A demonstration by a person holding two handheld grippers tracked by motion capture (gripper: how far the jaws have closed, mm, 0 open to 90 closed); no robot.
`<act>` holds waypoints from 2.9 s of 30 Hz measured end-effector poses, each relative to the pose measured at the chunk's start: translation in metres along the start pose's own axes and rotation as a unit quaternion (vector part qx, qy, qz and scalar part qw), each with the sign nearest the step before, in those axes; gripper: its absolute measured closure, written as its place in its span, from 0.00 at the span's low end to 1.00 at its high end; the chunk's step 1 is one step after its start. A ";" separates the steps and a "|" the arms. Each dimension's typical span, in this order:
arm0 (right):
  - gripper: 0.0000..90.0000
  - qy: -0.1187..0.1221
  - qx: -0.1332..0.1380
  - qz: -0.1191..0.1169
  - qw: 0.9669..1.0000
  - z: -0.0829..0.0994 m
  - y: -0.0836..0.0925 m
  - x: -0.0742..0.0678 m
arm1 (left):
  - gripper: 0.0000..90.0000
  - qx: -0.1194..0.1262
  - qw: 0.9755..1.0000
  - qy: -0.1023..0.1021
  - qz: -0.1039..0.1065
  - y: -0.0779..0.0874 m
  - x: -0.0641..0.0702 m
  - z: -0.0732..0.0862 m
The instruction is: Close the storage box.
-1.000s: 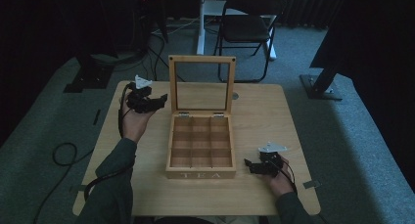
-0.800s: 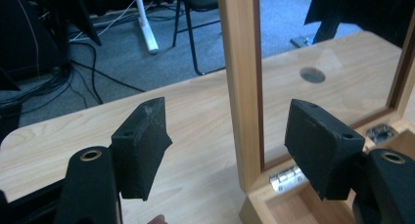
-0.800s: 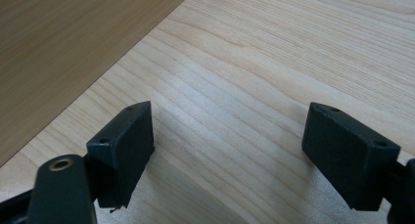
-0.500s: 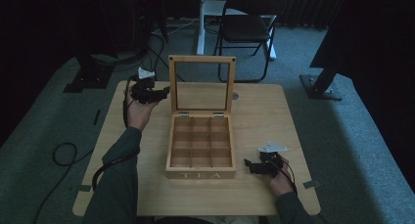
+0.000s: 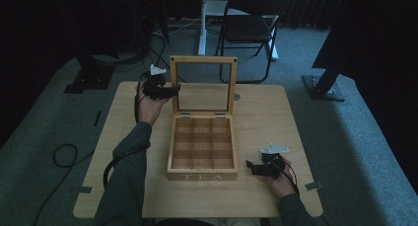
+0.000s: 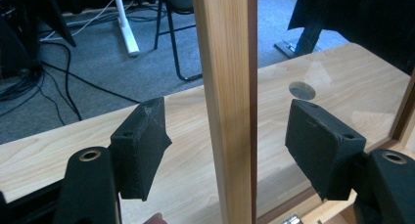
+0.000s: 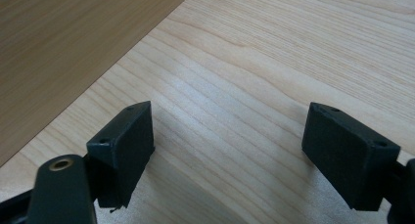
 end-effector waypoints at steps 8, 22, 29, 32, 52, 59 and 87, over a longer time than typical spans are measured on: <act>0.21 0.000 0.000 0.000 1.000 0.000 0.000 0.000 | 0.41 -0.008 1.000 -0.003 0.004 -0.008 0.005 -0.006; 0.21 0.000 0.000 0.000 1.000 0.000 0.000 0.000 | 0.42 0.000 1.000 -0.001 0.018 -0.010 0.009 -0.022; 0.21 0.000 0.000 0.000 1.000 0.000 0.000 0.000 | 0.48 -0.002 1.000 0.016 0.024 -0.011 0.011 -0.020; 0.21 0.000 0.000 0.000 1.000 0.000 0.000 0.000 | 0.49 0.002 0.999 0.024 0.028 -0.008 0.011 -0.020; 0.21 0.000 0.000 0.000 1.000 0.000 0.000 0.000 | 0.54 0.027 0.998 0.017 0.058 0.030 0.019 0.000; 0.21 0.000 0.000 0.000 1.000 0.000 0.000 0.000 | 0.54 0.033 0.998 0.003 0.059 0.042 0.025 0.007; 0.21 0.001 0.001 0.001 1.000 0.000 0.000 0.000 | 0.48 0.050 0.997 0.009 0.056 0.080 0.043 0.022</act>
Point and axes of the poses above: each handheld gripper's, and its own axes: y roughly backward along the jaws, z roughly out of its underside, x roughly to its right, the point moved 2 cm from there along -y, roughly forward along the jaws, and after that the axes turned 14 degrees about y, right-handed, at the moved point
